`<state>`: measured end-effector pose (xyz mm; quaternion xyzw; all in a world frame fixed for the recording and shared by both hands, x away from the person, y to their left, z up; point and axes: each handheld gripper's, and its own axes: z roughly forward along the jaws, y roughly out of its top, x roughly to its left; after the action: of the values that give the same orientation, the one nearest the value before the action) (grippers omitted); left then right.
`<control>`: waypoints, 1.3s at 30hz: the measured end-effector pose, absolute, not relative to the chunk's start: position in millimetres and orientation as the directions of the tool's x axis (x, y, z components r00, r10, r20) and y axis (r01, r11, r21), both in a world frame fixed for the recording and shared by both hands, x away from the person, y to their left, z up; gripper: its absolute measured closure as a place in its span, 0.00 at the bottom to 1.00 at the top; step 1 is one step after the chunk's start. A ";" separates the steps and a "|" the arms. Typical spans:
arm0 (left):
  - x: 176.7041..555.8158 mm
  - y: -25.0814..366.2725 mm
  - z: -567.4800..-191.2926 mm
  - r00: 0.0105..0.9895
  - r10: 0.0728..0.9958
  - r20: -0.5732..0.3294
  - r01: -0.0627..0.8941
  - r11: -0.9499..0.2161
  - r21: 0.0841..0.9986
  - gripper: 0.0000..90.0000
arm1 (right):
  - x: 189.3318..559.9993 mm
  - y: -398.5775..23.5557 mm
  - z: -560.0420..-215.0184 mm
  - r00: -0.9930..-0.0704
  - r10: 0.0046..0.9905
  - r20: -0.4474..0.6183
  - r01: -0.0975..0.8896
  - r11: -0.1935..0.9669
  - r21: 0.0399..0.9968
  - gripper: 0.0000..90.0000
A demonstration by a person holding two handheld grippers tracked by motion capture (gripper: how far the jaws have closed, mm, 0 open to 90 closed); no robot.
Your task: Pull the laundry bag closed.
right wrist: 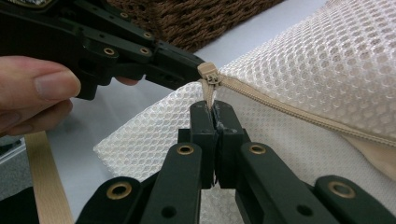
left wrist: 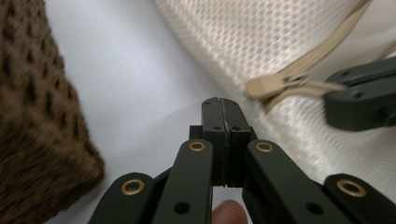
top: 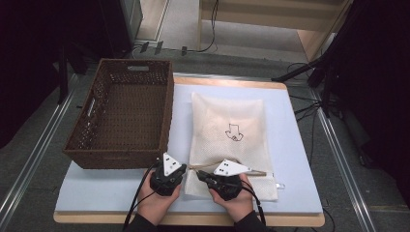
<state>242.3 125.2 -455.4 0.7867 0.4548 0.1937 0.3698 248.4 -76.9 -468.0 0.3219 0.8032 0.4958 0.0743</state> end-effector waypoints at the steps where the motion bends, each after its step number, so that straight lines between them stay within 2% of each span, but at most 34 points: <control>1: 242.7 123.3 -454.7 0.512 0.858 -0.040 0.569 -0.304 0.764 1.00 | 248.7 -77.0 -468.6 -0.781 0.591 0.202 0.445 0.299 0.844 0.99; 6: 243.0 118.6 -445.8 0.509 0.859 -0.053 0.530 -0.264 0.806 1.00 | 249.3 -76.5 -470.9 -0.782 0.590 0.201 0.448 0.308 0.839 0.99; 9: 245.9 116.3 -443.4 0.550 0.825 -0.130 0.534 -0.227 0.814 0.96 | 250.0 -75.7 -472.6 -0.780 0.593 0.198 0.449 0.311 0.838 0.99; 11: 244.6 115.0 -442.1 0.574 0.809 -0.126 0.519 -0.240 0.820 0.93 | 250.5 -74.7 -473.7 -0.780 0.596 0.192 0.448 0.316 0.836 0.99; 16: 235.4 130.6 -435.0 0.571 0.810 -0.131 0.527 -0.240 0.815 0.85 | 251.5 -75.7 -474.0 -0.780 0.598 0.187 0.442 0.314 0.840 0.99; 18: 231.8 137.6 -437.0 0.581 0.802 -0.135 0.546 -0.262 0.795 0.77 | 251.6 -75.9 -474.1 -0.783 0.596 0.179 0.435 0.318 0.842 0.99; 19: 230.6 140.6 -439.7 0.585 0.797 -0.150 0.563 -0.266 0.783 0.77 | 251.6 -75.9 -474.1 -0.783 0.596 0.179 0.435 0.318 0.842 0.99; 24: 232.3 147.8 -453.7 0.608 0.760 -0.228 0.620 -0.276 0.734 0.64 | 251.2 -76.4 -473.4 -0.784 0.596 0.173 0.430 0.320 0.844 0.98; 28: 234.4 146.9 -454.7 0.637 0.729 -0.250 0.614 -0.284 0.736 0.60 | 251.2 -76.7 -473.3 -0.784 0.596 0.170 0.427 0.320 0.846 0.98; 29: 234.7 145.9 -455.2 0.642 0.727 -0.246 0.612 -0.291 0.736 0.60 | 251.2 -76.7 -473.3 -0.784 0.596 0.170 0.427 0.320 0.846 0.98; 32: 235.0 138.1 -461.2 0.674 0.721 -0.159 0.568 -0.369 0.736 0.58 | 252.3 -76.2 -474.4 -0.791 0.586 0.175 0.428 0.327 0.843 0.98; 33: 236.8 134.9 -466.6 0.682 0.716 -0.149 0.564 -0.385 0.731 0.63 | 252.3 -76.1 -475.0 -0.795 0.580 0.177 0.430 0.332 0.839 0.98; 35: 238.1 134.3 -468.8 0.683 0.713 -0.157 0.566 -0.382 0.730 0.65 | 252.5 -76.3 -475.2 -0.796 0.578 0.177 0.429 0.334 0.839 0.98; 36: 239.5 134.3 -470.3 0.682 0.713 -0.164 0.570 -0.377 0.730 0.72 | 252.6 -77.3 -475.0 -0.798 0.574 0.181 0.430 0.335 0.838 0.98; 37: 241.0 134.9 -471.0 0.680 0.712 -0.175 0.576 -0.371 0.728 0.72 | 252.6 -77.3 -475.0 -0.798 0.574 0.181 0.430 0.335 0.838 0.98; 39: 242.6 136.2 -470.8 0.673 0.716 -0.185 0.580 -0.356 0.733 0.80 | 253.1 -78.3 -474.7 -0.801 0.569 0.186 0.430 0.331 0.840 0.97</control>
<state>242.6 136.2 -470.8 0.8193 0.3954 0.0836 0.4067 253.1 -78.3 -474.7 0.3075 0.8127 0.4898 0.0708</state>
